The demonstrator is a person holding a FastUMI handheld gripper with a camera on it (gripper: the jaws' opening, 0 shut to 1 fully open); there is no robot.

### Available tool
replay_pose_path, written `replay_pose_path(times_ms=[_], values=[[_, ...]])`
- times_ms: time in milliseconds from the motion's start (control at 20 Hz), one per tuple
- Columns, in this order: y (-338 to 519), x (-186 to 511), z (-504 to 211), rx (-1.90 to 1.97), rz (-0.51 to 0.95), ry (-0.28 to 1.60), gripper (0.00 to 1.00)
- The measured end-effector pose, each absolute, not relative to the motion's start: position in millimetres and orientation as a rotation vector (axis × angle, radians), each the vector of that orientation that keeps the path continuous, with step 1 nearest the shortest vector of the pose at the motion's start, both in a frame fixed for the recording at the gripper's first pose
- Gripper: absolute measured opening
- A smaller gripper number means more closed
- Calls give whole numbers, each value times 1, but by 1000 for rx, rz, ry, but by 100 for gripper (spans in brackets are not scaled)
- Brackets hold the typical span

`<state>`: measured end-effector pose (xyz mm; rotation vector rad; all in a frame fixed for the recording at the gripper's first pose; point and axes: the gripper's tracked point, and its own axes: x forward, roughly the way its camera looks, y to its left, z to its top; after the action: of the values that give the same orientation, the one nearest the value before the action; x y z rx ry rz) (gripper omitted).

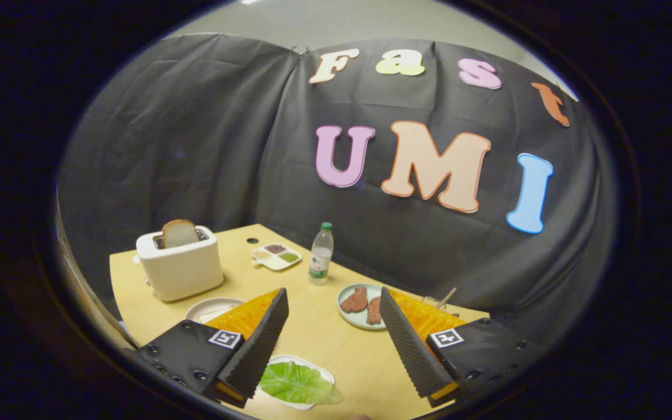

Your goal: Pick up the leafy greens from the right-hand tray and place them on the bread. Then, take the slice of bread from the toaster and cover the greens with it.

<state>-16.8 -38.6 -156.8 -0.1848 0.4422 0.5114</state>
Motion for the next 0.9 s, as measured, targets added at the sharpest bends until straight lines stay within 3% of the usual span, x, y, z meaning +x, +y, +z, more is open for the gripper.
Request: replay_pose_path(times_ms=[900], values=[[-36, -72, -324, -373, 830, 871, 100]])
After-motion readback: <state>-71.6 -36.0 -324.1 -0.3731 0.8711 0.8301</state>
